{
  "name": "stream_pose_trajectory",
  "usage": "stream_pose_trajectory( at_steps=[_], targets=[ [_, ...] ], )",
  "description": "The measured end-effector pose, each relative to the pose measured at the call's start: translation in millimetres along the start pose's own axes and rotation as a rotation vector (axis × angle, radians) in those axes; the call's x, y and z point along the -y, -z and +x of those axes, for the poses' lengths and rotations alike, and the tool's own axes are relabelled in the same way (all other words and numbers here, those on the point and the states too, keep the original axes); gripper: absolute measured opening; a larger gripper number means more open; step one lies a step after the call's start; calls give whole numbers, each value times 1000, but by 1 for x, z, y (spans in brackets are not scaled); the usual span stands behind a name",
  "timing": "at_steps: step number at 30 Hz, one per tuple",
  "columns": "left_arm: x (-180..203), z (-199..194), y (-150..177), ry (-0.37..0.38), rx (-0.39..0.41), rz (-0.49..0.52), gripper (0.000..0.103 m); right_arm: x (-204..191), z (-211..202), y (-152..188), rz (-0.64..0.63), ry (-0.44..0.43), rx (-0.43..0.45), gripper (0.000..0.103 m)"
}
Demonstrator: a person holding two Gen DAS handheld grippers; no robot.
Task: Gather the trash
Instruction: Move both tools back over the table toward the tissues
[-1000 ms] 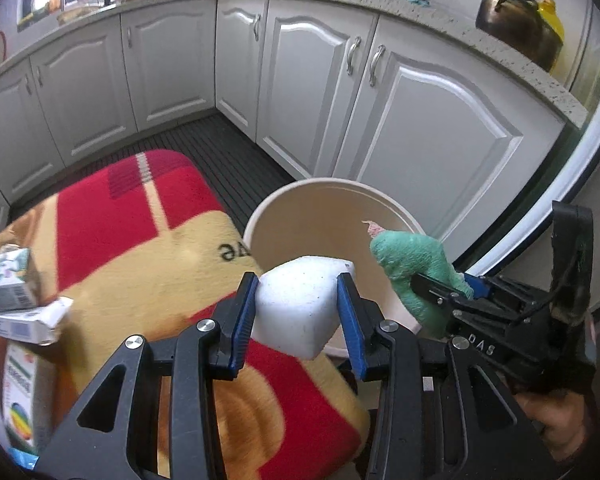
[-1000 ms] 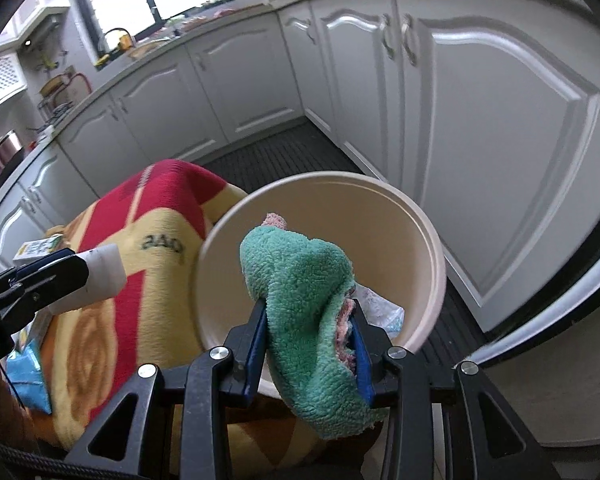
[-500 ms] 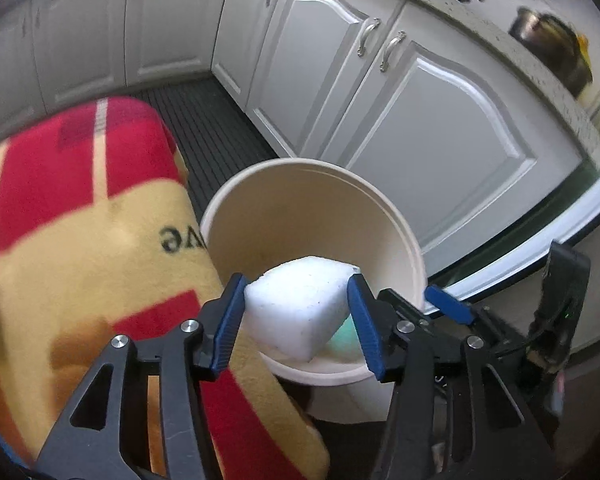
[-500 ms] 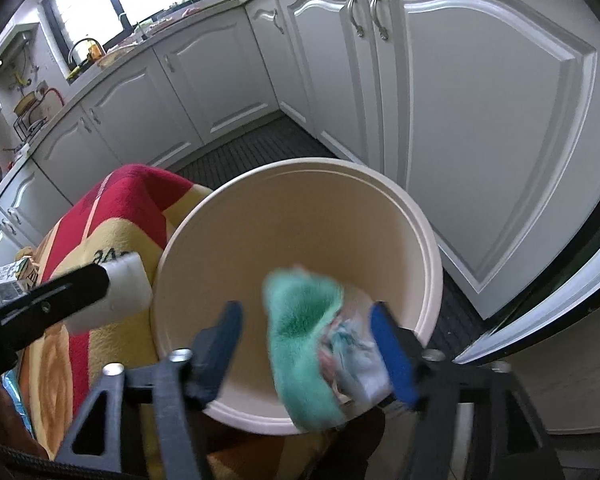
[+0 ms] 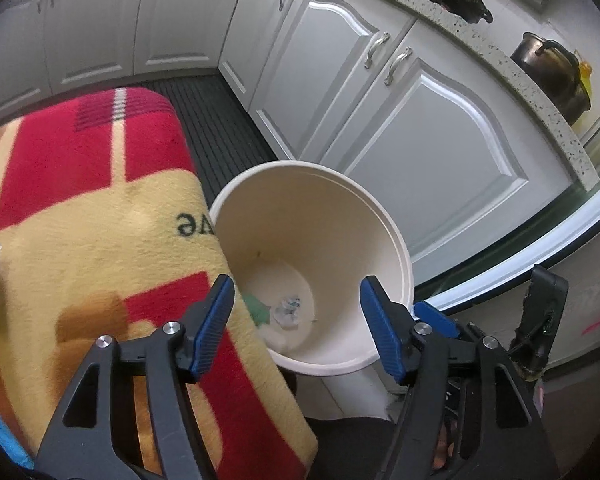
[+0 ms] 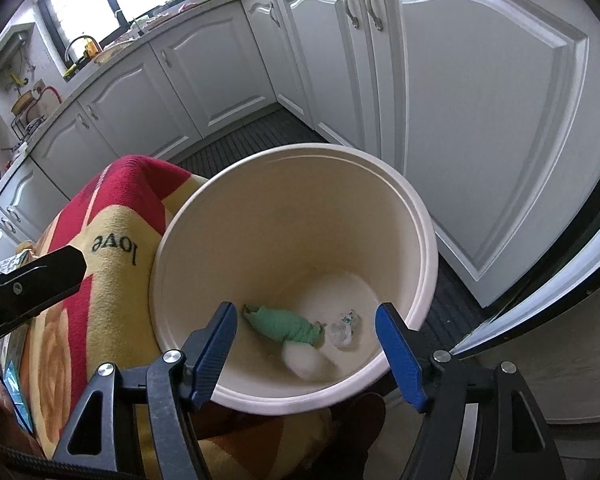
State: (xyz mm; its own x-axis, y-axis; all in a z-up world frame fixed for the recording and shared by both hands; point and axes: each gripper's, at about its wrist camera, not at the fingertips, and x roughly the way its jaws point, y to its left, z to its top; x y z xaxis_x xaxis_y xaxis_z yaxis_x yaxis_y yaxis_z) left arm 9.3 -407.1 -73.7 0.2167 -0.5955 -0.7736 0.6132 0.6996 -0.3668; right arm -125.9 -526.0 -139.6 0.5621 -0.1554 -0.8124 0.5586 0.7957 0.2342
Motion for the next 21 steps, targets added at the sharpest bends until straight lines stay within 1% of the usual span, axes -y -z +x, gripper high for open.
stream_pose_trajectory(
  at_steps=[3,5,9,14,17,21],
  targets=[
    [1,-11,2,-61,26,19,64,-5,-5,0,-16,8,9,70],
    [-1,-22,4,-107,57,26,64,-9,-9,1,-27,10,16,71],
    [-6,-40,9,-148,97,26,64,-20,-17,2,-48,9,26,73],
    [-14,-66,19,-225,146,49,64,-38,-31,4,-81,-5,38,74],
    [-20,-79,25,-266,161,58,64,-51,-40,5,-105,-22,50,74],
    [-32,-96,31,-301,182,52,64,-71,-50,6,-138,-42,67,75]
  ],
)
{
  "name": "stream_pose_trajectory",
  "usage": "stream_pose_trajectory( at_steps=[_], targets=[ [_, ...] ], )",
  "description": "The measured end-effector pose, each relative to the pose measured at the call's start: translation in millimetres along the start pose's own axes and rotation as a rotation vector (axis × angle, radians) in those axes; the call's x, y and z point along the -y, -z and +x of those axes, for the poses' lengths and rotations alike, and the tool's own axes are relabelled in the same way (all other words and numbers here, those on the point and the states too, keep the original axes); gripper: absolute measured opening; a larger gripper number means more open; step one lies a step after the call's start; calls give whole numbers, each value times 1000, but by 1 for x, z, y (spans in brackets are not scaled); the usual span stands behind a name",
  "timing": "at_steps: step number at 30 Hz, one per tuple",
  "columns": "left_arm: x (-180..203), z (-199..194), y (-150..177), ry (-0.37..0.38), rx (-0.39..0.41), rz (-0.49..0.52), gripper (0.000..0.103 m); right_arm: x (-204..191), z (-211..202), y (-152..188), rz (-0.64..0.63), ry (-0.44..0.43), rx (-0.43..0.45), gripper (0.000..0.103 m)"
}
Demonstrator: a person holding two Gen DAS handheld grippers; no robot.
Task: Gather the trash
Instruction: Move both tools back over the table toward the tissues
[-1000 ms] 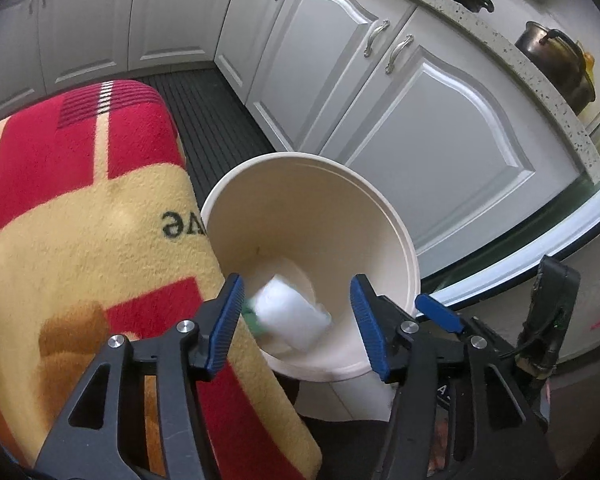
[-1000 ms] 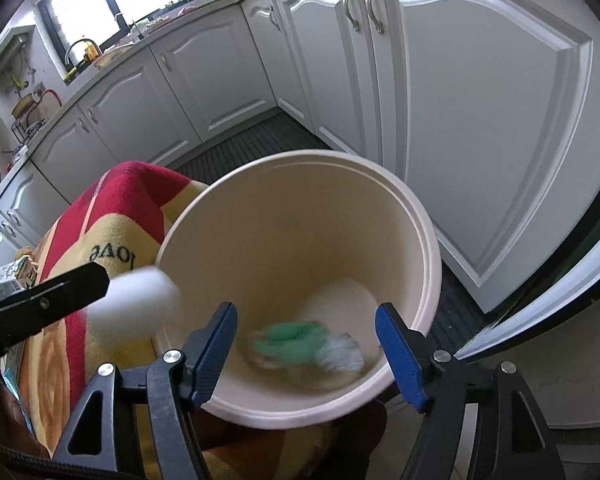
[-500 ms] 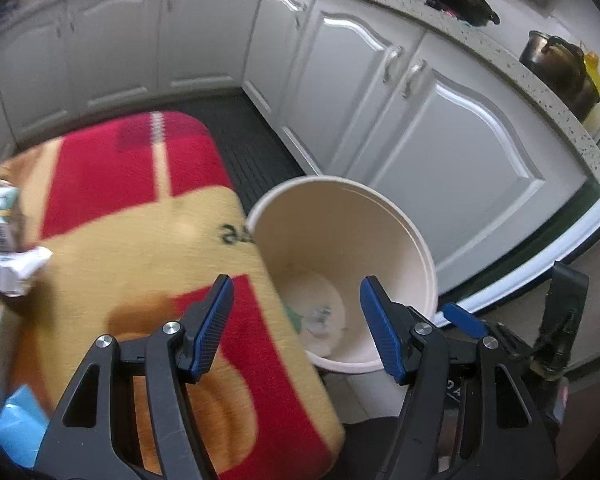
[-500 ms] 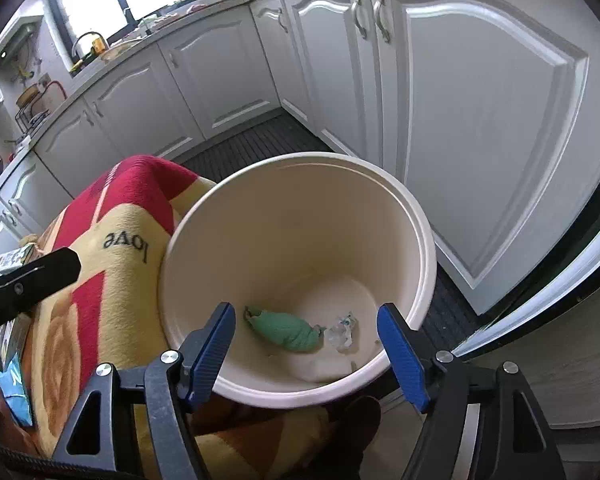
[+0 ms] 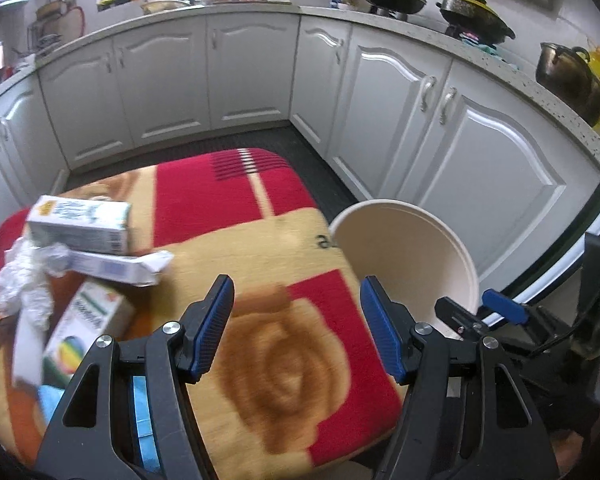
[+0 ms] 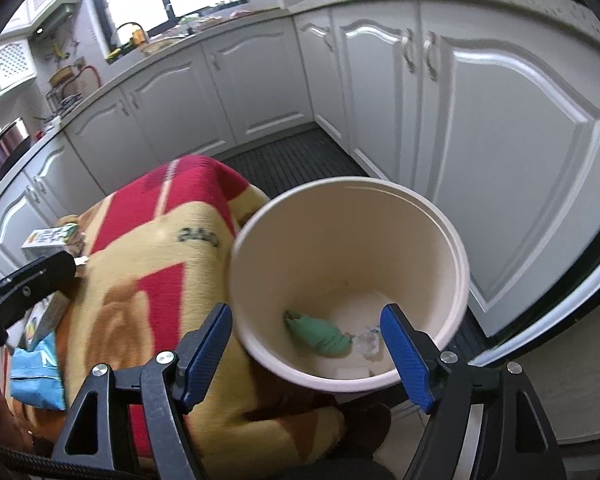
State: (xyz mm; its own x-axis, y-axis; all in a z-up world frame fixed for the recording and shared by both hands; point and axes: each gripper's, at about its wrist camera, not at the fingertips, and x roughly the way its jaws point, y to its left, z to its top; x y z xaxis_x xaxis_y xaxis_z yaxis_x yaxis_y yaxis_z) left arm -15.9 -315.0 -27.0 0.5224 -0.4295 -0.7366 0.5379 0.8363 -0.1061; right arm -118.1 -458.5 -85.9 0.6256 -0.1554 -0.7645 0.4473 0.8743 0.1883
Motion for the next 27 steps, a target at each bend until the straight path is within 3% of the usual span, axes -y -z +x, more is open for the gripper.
stream_pose_trajectory(
  at_steps=[16,27],
  targets=[
    [-86,-45,28,-128,1,-38,64,-92,-8,-1,-145,-140,4,79],
    [-178,-70,48,-166,-8,-126,64,-148,3,4,-229,-226,-34,80]
  ],
)
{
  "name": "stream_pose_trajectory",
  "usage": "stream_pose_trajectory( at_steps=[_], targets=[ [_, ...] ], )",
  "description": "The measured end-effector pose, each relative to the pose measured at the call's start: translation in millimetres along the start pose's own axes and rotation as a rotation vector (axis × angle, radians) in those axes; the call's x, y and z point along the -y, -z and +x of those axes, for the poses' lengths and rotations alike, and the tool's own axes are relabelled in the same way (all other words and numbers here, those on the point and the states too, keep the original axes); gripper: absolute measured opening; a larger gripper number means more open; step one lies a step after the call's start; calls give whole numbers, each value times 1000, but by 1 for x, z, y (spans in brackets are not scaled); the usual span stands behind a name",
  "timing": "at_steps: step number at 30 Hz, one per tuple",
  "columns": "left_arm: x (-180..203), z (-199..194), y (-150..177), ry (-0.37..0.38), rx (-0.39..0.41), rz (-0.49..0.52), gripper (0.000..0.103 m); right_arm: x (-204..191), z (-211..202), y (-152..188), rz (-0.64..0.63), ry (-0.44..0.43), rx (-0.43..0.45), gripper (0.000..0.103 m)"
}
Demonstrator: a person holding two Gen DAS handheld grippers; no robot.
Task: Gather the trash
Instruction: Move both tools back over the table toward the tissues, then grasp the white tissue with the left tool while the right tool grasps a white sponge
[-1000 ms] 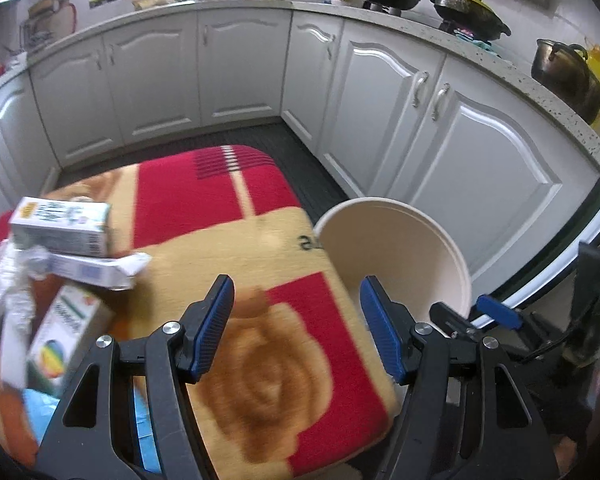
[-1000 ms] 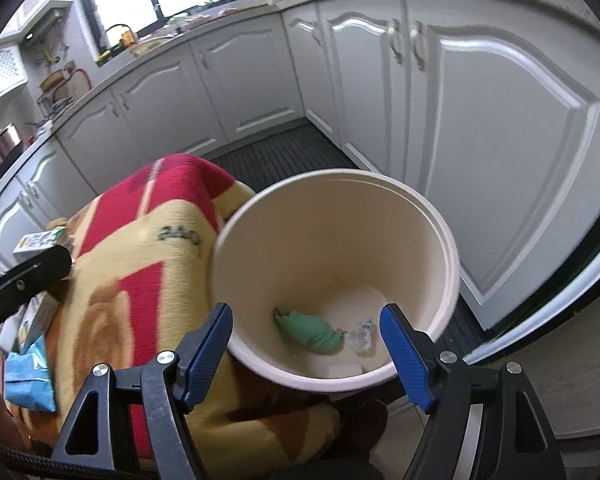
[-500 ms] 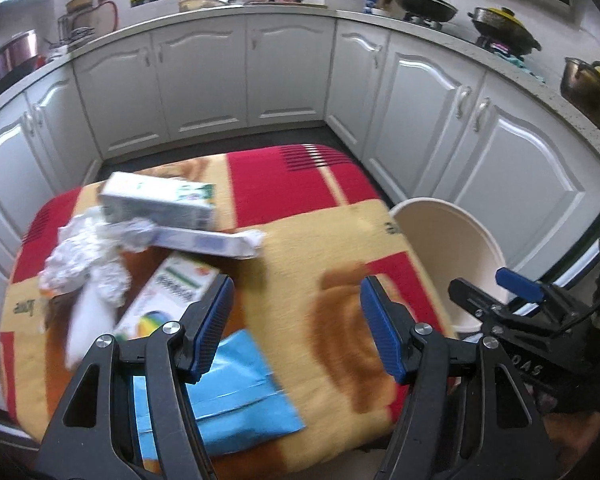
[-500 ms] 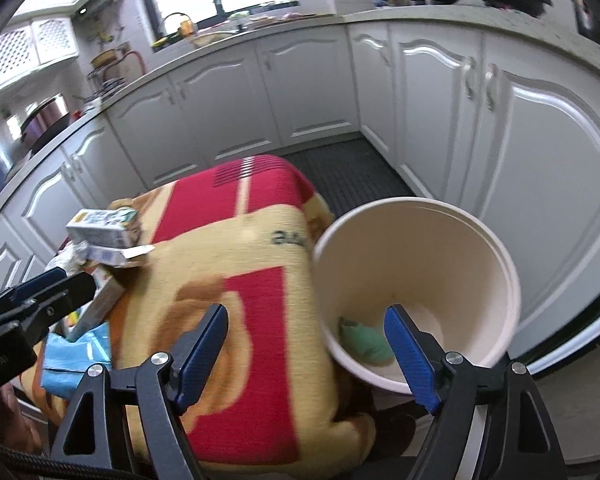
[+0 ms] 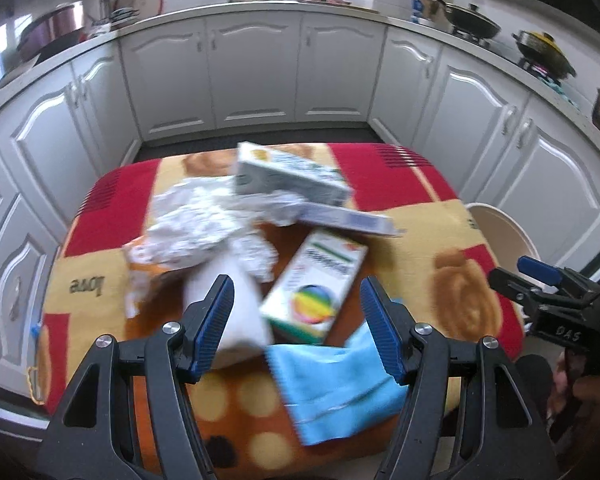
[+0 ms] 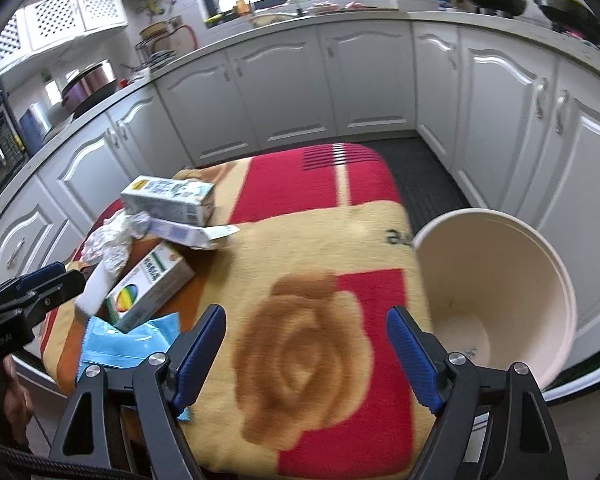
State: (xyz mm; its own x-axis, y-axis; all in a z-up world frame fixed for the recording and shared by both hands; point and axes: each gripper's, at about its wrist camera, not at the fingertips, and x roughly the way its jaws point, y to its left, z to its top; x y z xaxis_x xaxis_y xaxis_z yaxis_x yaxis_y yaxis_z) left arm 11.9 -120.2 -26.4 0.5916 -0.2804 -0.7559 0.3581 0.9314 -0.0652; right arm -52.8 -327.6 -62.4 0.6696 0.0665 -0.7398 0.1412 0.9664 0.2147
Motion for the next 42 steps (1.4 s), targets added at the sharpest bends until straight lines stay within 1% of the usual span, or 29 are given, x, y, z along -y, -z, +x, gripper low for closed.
stream_pose_trajectory(
  at_steps=[4,7,12,14,16,23,24,26,28,29,30,31,32,34,35,39,42],
  targets=[
    [-32,2,0,-4,-6,-47,64,-17,10,-5,-17,-39,-9,80],
    [-51,5,-3,16,-1,-81,65,-28,18,-10,-36,-52,-17,80],
    [-72,20,-15,33,-7,-105,65,-47,32,-19,-68,-86,-37,80],
    [-78,29,-21,51,-13,-114,65,-54,38,-25,-80,-99,-38,80],
    [-82,40,-27,60,-21,-112,65,-58,42,-31,-91,-103,-36,80],
    [-78,85,-49,22,-101,-66,65,-69,53,-46,-97,-126,-40,80],
    [-78,92,-51,24,-116,-68,65,-70,55,-46,-98,-129,-41,80],
    [-79,100,-53,54,-137,-67,63,-73,58,-47,-102,-135,-48,81],
    [-79,106,-53,65,-157,-57,43,-76,63,-47,-106,-137,-57,81],
    [-79,107,-52,72,-172,-52,20,-77,64,-47,-108,-138,-61,81],
    [-80,108,-52,89,-187,-53,13,-78,67,-48,-109,-139,-65,81],
    [-82,107,-51,109,-190,-60,13,-78,68,-48,-109,-141,-67,81],
    [-84,103,-51,117,-180,-63,11,-79,70,-50,-111,-144,-68,81],
    [-90,93,-53,113,-153,-69,9,-81,72,-52,-115,-149,-68,81],
    [-96,85,-54,115,-135,-86,9,-83,74,-54,-119,-153,-68,81],
    [-118,59,-65,175,-100,-157,9,-89,77,-61,-125,-173,-65,81],
    [-131,43,-69,186,-75,-196,9,-97,79,-64,-131,-195,-65,81]
  ],
)
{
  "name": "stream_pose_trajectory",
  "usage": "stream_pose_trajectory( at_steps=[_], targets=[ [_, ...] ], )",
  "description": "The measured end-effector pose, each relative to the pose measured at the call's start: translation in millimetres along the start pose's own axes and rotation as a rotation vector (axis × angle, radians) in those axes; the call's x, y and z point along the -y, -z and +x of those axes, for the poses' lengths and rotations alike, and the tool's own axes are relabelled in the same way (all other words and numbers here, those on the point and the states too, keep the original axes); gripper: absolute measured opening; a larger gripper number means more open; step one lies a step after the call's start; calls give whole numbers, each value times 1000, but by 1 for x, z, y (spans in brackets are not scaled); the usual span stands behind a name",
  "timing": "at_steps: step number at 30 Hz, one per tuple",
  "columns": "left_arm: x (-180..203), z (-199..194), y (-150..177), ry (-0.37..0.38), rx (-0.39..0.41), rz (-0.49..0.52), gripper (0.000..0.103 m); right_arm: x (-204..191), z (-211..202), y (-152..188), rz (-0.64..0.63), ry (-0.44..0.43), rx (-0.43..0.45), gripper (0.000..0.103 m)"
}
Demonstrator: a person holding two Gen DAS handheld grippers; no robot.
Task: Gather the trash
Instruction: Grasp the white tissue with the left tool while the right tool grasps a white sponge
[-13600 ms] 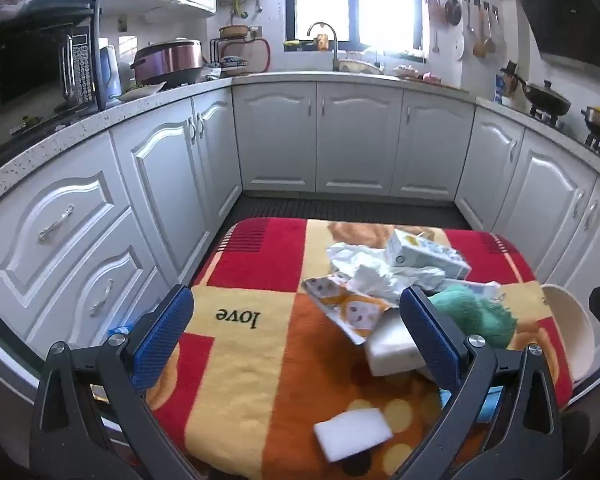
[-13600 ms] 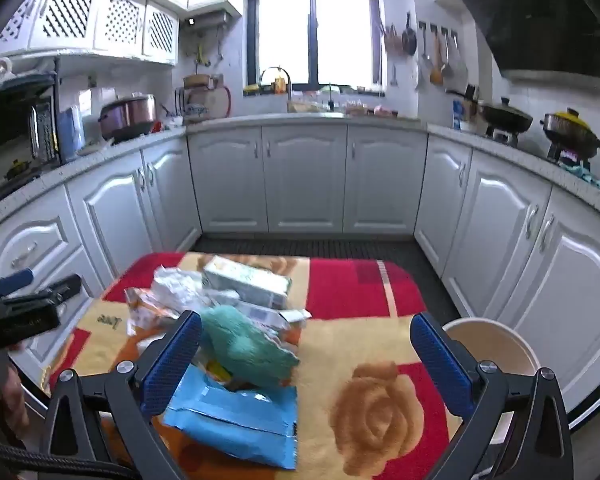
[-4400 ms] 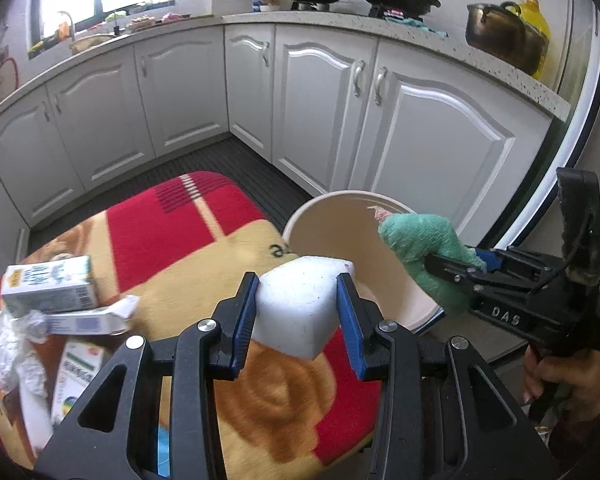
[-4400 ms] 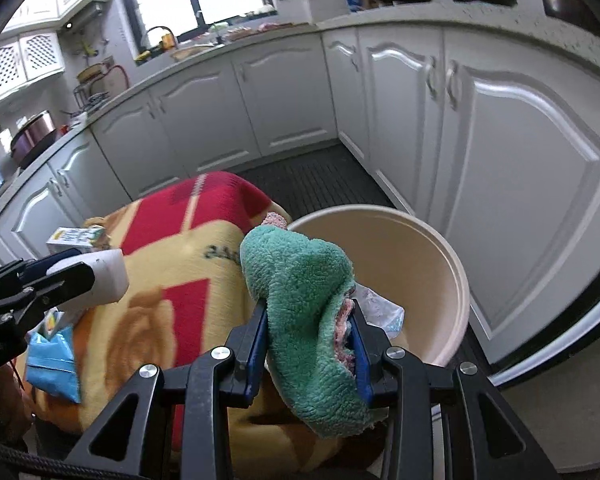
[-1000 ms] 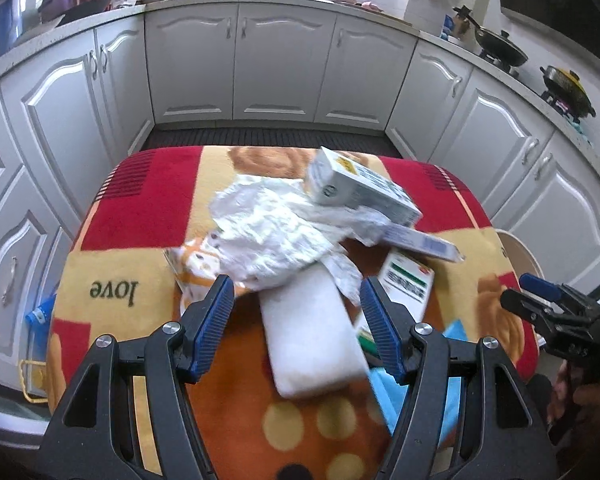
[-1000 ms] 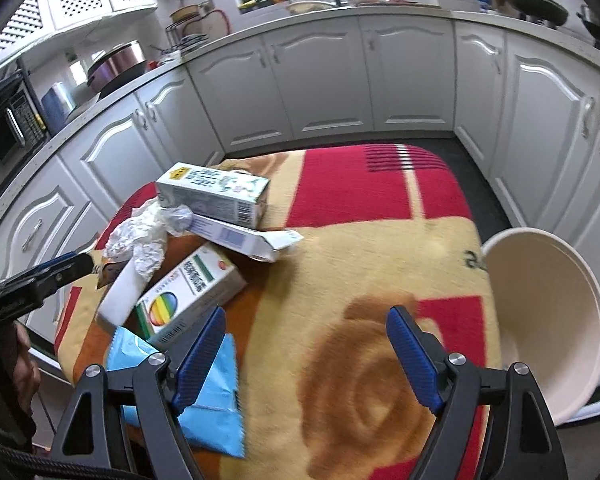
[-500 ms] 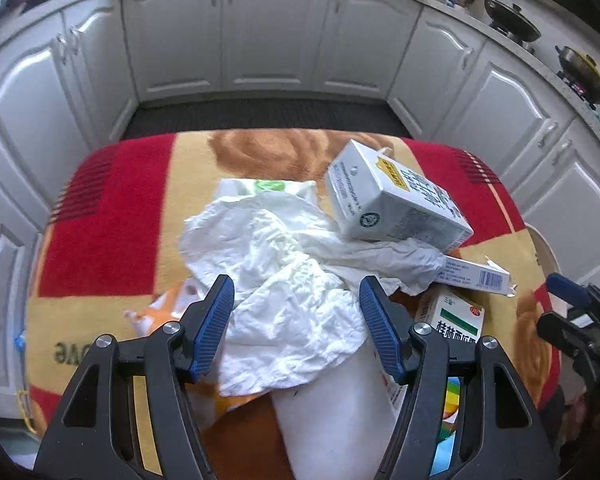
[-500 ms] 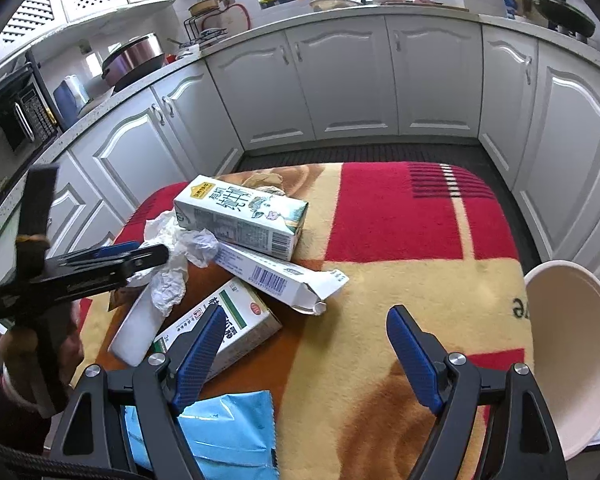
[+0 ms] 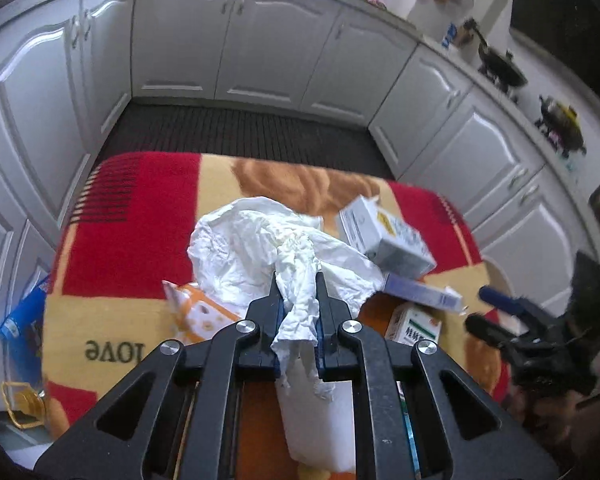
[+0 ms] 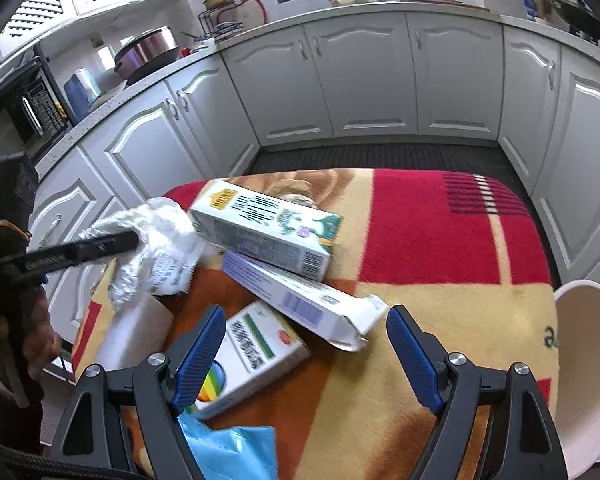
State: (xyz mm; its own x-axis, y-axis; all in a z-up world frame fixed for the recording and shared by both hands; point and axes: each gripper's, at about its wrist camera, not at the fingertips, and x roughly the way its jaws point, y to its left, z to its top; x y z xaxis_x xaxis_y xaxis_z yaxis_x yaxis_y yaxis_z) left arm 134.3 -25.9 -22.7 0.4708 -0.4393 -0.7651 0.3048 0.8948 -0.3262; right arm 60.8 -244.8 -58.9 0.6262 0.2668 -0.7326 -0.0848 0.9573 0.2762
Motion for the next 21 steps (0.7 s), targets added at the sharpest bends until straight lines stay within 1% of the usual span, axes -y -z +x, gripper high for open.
stream_pose_trajectory(
  at_steps=[4,7,9,11,14,19,20,21],
  targets=[
    [-9,-20,-1,-27,51,-21,9,-17,5,-3,-17,-50,-7,81],
    [-18,-30,0,-33,66,-39,9,-32,10,-4,-49,-85,-23,81],
    [-24,-36,3,-58,79,-47,9,-45,14,-3,-69,-117,-43,81],
    [-27,-40,6,-83,89,-50,9,-59,19,-1,-73,-172,-68,81],
    [-36,-43,12,-88,88,-62,9,-88,28,2,-95,-258,-108,81],
    [-44,-48,20,-98,92,-76,9,-130,51,9,-131,-301,-157,81],
    [-45,-50,22,-99,96,-80,9,-137,57,10,-139,-301,-165,80],
    [-46,-52,23,-100,99,-82,9,-141,63,13,-141,-294,-176,77]
  ],
)
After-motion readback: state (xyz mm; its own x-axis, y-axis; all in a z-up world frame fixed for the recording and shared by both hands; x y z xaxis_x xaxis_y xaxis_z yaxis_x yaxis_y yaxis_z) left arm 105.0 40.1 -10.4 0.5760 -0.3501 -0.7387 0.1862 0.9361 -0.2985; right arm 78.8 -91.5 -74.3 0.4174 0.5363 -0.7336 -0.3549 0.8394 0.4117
